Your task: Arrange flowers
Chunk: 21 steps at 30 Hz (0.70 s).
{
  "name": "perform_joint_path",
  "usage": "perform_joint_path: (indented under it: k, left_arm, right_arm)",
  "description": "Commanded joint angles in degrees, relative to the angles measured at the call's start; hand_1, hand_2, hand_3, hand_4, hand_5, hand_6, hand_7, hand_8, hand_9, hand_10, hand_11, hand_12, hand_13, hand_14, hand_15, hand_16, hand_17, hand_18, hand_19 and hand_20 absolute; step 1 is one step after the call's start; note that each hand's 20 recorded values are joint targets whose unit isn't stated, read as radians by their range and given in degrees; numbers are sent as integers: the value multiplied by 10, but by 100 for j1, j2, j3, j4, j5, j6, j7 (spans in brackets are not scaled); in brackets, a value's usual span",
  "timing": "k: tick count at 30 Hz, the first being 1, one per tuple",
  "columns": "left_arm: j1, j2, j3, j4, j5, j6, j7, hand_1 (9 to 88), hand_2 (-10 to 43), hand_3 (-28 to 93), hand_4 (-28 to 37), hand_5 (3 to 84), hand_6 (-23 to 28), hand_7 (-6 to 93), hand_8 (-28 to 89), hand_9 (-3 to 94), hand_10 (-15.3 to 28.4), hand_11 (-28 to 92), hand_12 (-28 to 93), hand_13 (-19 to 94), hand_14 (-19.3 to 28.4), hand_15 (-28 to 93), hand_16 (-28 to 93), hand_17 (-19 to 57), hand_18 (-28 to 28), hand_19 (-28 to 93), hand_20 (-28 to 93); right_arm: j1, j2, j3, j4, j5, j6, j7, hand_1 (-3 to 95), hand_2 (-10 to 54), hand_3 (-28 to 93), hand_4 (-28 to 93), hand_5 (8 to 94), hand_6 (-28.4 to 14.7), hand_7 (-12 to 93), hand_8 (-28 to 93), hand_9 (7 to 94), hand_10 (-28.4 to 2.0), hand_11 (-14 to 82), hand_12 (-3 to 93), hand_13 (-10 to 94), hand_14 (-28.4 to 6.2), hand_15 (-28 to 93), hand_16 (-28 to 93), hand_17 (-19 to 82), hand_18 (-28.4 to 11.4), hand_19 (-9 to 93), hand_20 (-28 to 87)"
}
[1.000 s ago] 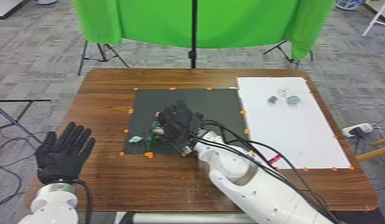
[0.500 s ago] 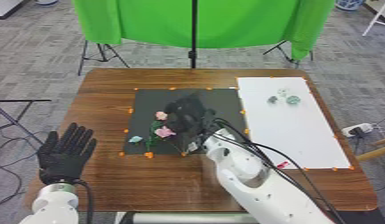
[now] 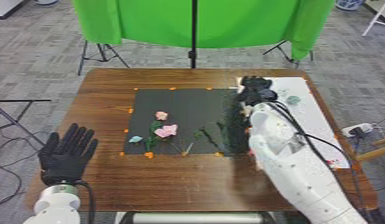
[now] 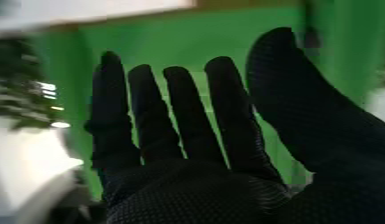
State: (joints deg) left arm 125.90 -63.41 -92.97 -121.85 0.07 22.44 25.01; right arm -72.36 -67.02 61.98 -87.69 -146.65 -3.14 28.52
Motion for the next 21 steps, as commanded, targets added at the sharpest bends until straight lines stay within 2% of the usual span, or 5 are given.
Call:
perform_joint_path:
  k: [1,10,12,15,21]
  left_arm:
    - [113,-68,22,-1,-74,2,76,286,81,802,-283,492,119,109,-94,398,163,225,90,291,166,349,-74,-66,146,363,114]
    - [35,-75,59,22,-79,30,44,283,87,803,-283,494,119,109,-94,400,165,226,90,292,167,351,-73,-65,145,362,115]
    - [3,-78,68,30,-83,44,39,283,88,803,-283,495,119,109,-94,400,165,226,90,292,167,351,-74,-65,145,362,115]
    - [11,-82,61,29,-85,39,61,282,88,804,-283,494,120,109,-94,400,164,227,90,292,166,352,-74,-65,145,363,116]
    - [26,-82,70,14,-91,75,46,282,91,803,-283,494,120,110,-94,401,164,228,90,293,167,353,-75,-66,146,363,116]
  right_arm:
    - [89,655,205,343,-275,61,-82,453,-95,892,-283,483,-41,165,-135,437,-158,100,139,339,-161,233,154,196,-230,695,306]
    - [40,681,231,486,-68,-443,2,486,-95,901,-283,465,-37,170,-136,434,-151,105,141,398,-145,255,160,235,-232,726,309]
    - [-27,661,367,508,90,-347,-363,495,-95,890,-283,465,-33,177,-139,438,-142,107,140,421,-136,256,157,248,-228,728,305]
    - [5,627,302,558,-37,-255,-249,499,-95,881,-283,452,-23,188,-144,422,-130,97,135,441,-120,258,157,255,-221,728,299]
    - [-26,672,221,673,96,112,-170,549,-95,786,-283,609,5,258,-170,621,-116,189,166,609,-81,339,231,294,-213,791,320]
